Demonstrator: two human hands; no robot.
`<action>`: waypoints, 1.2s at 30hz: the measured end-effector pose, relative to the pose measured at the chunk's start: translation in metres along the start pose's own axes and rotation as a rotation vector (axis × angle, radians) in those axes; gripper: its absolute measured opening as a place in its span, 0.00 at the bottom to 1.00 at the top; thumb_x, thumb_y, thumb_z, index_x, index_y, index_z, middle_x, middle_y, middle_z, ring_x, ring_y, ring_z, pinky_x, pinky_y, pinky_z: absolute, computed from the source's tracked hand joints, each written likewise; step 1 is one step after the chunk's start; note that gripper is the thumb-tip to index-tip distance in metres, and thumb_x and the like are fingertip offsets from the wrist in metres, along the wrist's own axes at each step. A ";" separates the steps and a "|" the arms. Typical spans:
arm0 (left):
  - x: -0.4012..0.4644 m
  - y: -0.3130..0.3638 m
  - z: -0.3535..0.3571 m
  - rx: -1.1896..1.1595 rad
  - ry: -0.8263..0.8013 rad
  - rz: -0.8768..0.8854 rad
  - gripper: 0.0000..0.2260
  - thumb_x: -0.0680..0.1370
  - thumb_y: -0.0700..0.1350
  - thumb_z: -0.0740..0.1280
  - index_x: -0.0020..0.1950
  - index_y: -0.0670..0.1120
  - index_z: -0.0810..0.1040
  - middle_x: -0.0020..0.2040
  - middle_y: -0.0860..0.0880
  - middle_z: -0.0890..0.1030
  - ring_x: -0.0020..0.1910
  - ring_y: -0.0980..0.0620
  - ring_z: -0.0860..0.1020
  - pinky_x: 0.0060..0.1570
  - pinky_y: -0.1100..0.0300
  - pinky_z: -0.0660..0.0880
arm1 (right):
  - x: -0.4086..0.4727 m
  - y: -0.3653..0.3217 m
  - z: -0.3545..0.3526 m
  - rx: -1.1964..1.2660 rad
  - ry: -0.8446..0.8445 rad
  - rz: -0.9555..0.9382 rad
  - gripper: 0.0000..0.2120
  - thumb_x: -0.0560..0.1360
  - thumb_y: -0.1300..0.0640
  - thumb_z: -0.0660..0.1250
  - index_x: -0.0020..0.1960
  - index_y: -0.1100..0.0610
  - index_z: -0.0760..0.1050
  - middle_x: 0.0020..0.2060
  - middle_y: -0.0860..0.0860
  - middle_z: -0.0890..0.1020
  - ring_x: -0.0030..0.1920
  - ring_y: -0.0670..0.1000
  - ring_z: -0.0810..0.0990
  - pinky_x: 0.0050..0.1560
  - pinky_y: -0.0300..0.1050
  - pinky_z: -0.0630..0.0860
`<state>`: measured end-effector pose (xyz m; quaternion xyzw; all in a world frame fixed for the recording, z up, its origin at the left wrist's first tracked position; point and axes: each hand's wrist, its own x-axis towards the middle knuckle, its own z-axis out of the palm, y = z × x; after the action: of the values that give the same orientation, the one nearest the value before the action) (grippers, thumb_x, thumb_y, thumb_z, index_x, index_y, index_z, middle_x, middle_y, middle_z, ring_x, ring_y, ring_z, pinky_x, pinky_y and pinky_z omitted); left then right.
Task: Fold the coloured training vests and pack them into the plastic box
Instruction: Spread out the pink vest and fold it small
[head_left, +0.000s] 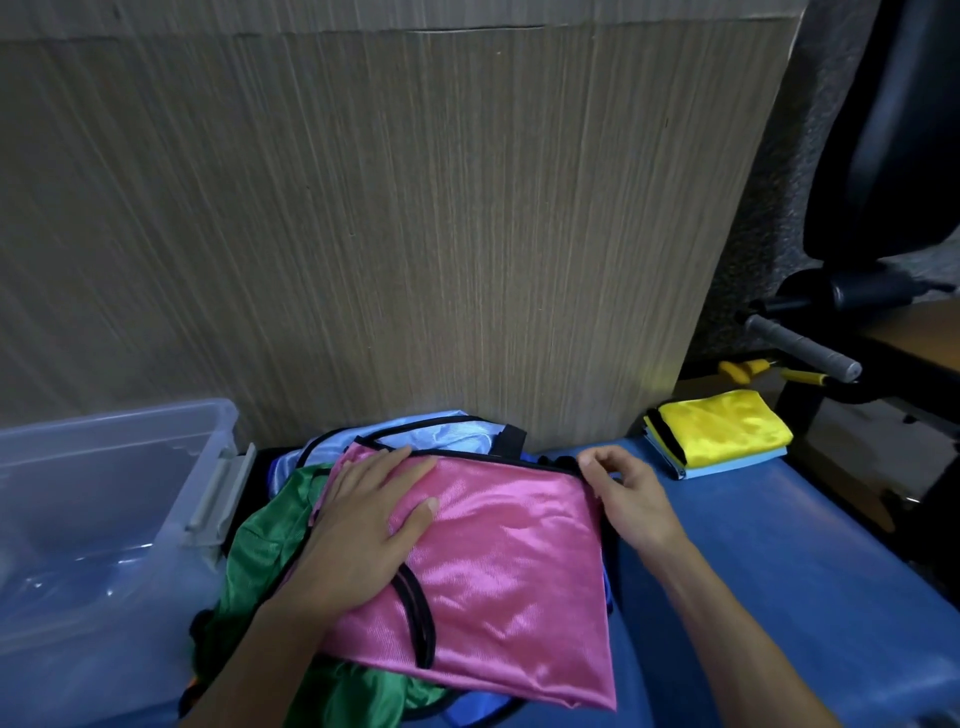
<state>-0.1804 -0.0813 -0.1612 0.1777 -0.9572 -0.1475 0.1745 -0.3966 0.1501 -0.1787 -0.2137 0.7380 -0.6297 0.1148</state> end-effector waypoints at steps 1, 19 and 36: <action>0.000 0.000 -0.001 0.005 -0.004 -0.002 0.27 0.78 0.72 0.48 0.76 0.69 0.63 0.78 0.61 0.62 0.79 0.56 0.57 0.78 0.57 0.44 | -0.002 0.000 -0.001 -0.076 0.067 0.004 0.11 0.80 0.50 0.68 0.44 0.56 0.80 0.36 0.46 0.82 0.37 0.46 0.79 0.42 0.41 0.76; -0.019 0.027 -0.023 0.194 -0.112 0.007 0.32 0.75 0.75 0.37 0.79 0.70 0.49 0.82 0.60 0.41 0.79 0.59 0.37 0.78 0.47 0.34 | -0.056 -0.041 0.001 0.088 -0.030 0.513 0.22 0.72 0.44 0.76 0.49 0.64 0.81 0.40 0.56 0.85 0.37 0.53 0.83 0.31 0.41 0.76; -0.027 0.045 -0.029 0.303 -0.104 0.011 0.31 0.79 0.70 0.39 0.81 0.65 0.48 0.83 0.56 0.45 0.82 0.51 0.41 0.78 0.44 0.33 | -0.056 -0.033 0.014 0.245 0.025 0.437 0.08 0.74 0.57 0.77 0.49 0.61 0.82 0.41 0.55 0.87 0.37 0.54 0.84 0.34 0.42 0.78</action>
<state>-0.1586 -0.0372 -0.1273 0.1887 -0.9772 -0.0093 0.0966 -0.3355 0.1595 -0.1547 -0.0258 0.6861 -0.6773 0.2642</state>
